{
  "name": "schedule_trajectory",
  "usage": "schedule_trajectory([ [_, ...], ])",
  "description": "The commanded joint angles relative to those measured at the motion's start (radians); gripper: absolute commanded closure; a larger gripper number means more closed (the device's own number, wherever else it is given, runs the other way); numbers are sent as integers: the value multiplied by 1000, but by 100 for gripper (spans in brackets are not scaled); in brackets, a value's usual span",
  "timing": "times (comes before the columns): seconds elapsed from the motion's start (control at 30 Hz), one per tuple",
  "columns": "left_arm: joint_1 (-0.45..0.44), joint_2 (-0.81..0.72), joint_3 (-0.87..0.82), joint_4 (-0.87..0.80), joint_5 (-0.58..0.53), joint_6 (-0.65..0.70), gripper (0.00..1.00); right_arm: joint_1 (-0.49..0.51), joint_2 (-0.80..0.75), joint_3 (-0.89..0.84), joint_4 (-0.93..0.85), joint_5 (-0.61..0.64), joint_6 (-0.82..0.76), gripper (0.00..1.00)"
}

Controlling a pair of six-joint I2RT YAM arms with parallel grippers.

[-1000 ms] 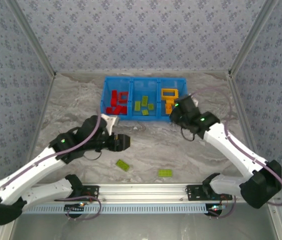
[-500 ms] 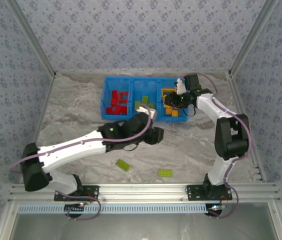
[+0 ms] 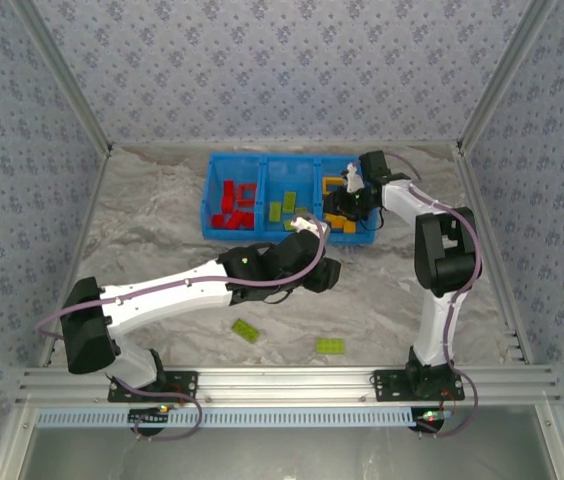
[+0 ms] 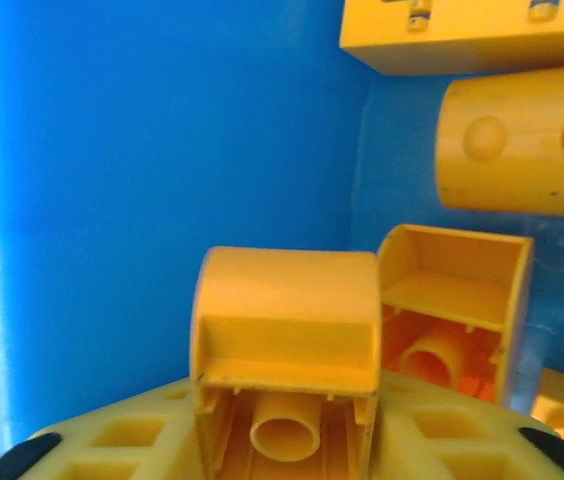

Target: Sort the legos into containers by color

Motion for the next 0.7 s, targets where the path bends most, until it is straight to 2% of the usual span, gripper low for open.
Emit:
schedule_trajectory([
  [0.0,-4,-42,4,-3,-27,5,38,-2,11,34,-42,11,2,51],
  [0.1,-5,-48,3,-10,-32,4,38,0,3,39,-55,24,-2,45],
  [0.33,-5,-80,-21,-85,-87,-65,38,5,-83,35,-74,57,-2,45],
  [0.4,-5,-98,-23,-190,-143,-156,38,14,-135,33,-82,74,-3,45],
  [0.5,12,-136,-49,-410,-183,-384,38,47,-247,14,-97,137,-21,45],
  [0.57,31,-176,-117,-509,-144,-566,37,94,-341,-22,-100,206,-43,45],
  [0.67,41,-242,-272,-484,-47,-765,37,216,-503,-138,-63,317,-90,43],
])
